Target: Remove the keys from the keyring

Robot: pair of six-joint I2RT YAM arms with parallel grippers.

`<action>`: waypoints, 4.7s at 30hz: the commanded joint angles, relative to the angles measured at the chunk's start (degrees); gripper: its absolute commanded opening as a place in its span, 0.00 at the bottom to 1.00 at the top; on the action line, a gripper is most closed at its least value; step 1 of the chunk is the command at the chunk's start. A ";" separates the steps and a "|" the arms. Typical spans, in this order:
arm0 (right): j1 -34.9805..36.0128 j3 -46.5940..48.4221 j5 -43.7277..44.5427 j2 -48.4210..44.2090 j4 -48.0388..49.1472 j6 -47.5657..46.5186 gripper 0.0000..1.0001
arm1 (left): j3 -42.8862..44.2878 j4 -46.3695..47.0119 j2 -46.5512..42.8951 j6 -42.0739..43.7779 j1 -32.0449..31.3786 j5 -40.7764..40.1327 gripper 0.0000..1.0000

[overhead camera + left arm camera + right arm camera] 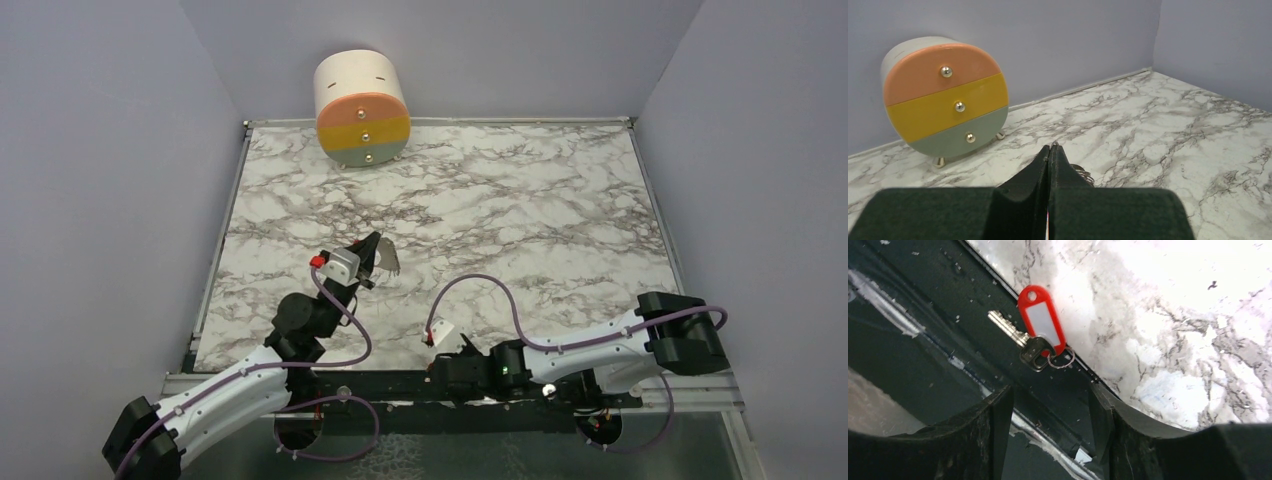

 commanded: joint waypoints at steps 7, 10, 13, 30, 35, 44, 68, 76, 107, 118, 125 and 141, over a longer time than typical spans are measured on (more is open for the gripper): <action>0.46 4.40 7.74 6.45 4.05 -2.03 0.61 | 1.06 0.46 2.14 -0.42 0.03 0.41 0.00; 0.50 5.54 7.59 8.67 4.43 -2.64 0.61 | 0.85 0.45 1.74 -0.15 0.06 0.28 0.00; 0.47 6.20 7.34 9.83 4.22 -2.74 0.60 | 0.47 0.47 1.03 0.10 0.03 0.07 0.00; 0.46 8.66 6.67 10.87 -3.18 1.22 0.01 | 0.43 0.69 0.33 0.73 0.03 -1.78 0.00; -1.18 10.14 17.60 8.09 -9.00 7.36 0.01 | 1.60 1.20 3.43 1.67 0.03 -2.30 0.00; -15.84 7.49 19.51 -2.54 2.38 -4.03 0.01 | 3.87 0.98 7.41 2.52 0.04 -1.94 0.00; -53.08 12.95 -7.73 8.08 28.97 -28.35 0.01 | 27.84 -23.48 36.09 -9.36 0.81 3.07 0.00; -58.53 12.65 -13.85 12.52 30.22 -28.14 0.01 | 31.74 -23.24 48.89 -13.00 5.40 3.05 0.00; -61.42 14.85 -15.07 21.60 30.70 -29.00 0.34 | 44.44 -14.42 71.21 -14.38 15.04 13.55 0.32; -61.42 12.74 -11.77 7.13 32.59 -32.84 0.35 | 42.05 -14.40 60.60 -11.27 15.11 11.95 0.41; -61.42 9.64 -9.18 -4.01 32.90 -35.88 0.71 | 32.98 -13.54 47.10 -10.39 15.53 6.89 0.42; -61.42 -3.57 10.75 -29.90 33.96 -33.65 0.95 | 19.33 -18.35 20.68 -9.34 16.47 -1.89 0.48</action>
